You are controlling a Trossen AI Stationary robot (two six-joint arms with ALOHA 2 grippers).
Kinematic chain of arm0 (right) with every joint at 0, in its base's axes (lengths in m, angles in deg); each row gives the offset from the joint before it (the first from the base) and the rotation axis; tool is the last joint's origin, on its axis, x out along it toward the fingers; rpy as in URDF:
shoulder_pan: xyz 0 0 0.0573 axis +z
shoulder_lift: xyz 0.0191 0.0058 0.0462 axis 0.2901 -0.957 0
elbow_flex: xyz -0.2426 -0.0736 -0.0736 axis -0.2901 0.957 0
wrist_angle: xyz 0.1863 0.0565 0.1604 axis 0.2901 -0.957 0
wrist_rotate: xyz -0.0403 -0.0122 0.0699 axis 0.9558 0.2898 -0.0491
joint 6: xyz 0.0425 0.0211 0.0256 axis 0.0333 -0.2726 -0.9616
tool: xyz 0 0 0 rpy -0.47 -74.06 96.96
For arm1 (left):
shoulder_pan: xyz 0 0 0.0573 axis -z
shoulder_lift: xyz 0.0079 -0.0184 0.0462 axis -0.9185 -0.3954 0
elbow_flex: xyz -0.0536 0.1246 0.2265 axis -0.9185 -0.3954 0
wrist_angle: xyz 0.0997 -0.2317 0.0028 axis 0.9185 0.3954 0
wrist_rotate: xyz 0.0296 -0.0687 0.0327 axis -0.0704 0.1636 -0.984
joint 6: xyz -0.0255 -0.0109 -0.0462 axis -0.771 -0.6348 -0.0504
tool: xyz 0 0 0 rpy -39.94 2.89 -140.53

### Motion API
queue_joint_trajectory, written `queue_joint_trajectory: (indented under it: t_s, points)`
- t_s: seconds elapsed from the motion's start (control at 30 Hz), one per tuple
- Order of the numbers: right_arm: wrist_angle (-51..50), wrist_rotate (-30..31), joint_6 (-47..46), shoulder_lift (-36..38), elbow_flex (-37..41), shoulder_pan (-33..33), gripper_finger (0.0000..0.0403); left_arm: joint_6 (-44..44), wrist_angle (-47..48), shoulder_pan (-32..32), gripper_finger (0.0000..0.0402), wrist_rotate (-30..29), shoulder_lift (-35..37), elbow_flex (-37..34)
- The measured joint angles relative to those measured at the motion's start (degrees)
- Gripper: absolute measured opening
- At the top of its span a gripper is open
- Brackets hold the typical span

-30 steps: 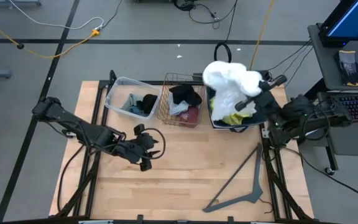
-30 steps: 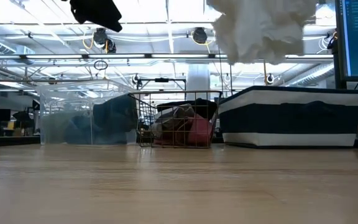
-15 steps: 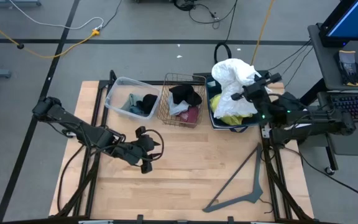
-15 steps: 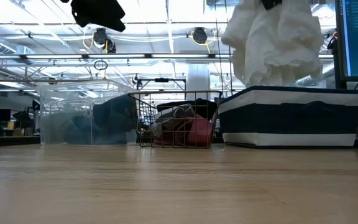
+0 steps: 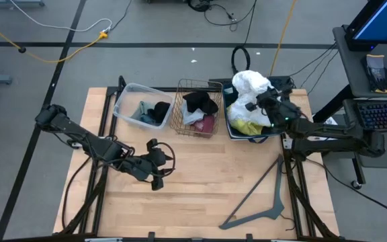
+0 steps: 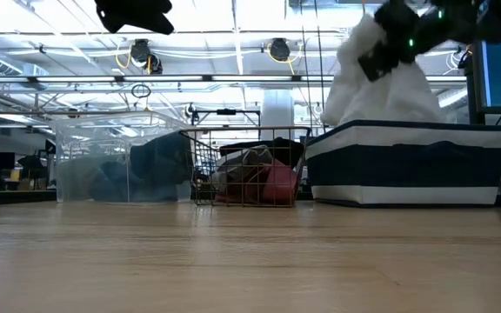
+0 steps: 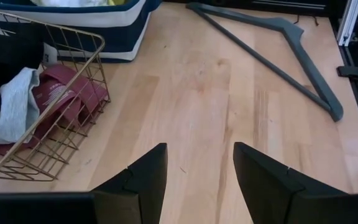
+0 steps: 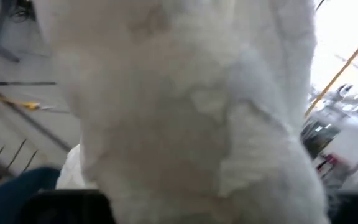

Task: Pick & Place Cloths
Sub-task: Put the white shirt into the blue bin

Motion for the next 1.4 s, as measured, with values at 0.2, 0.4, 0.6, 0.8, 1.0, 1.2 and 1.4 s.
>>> queue_joint_trajectory:
  t_s: [0.2, 0.4, 0.6, 0.8, 1.0, 1.2, 1.4]
  points:
    - [-8.3, -5.29, -16.97, 0.02, 6.02, -4.2, 0.003, -0.26, -0.89, 0.02, 0.0184, -0.06, 0.0, 0.0]
    - [-18.32, -14.05, -32.51, 0.02, 8.21, -9.29, 0.003, -0.26, -1.16, 0.0, 0.0184, -0.06, 0.0, 0.02]
    - [-26.74, -27.74, -44.52, -0.29, 8.23, -14.45, 0.003, -0.09, -2.45, 0.0, 0.0184, -0.06, 0.0, 0.02]
    - [-30.68, -36.71, -48.97, -5.04, 8.19, -19.09, 0.003, 1.05, -3.64, 0.0, 0.0184, -0.06, 0.0, 0.02]
    - [-28.53, -43.23, -49.3, -12.64, 8.01, -22.37, 0.0059, 1.0, -3.85, 0.0, 0.0184, -0.03, 0.0, 0.04]
    - [-28.02, -46.22, -48.61, -15.62, 8.01, -23.28, 0.0093, 0.96, -3.86, 0.0, 0.0184, 0.01, 0.0, 0.04]
    - [-26.16, -48.05, -46.07, -13.9, 8.21, -23.19, 0.0128, 0.85, -3.85, 0.0, 0.0184, 0.12, 0.0, 0.04]
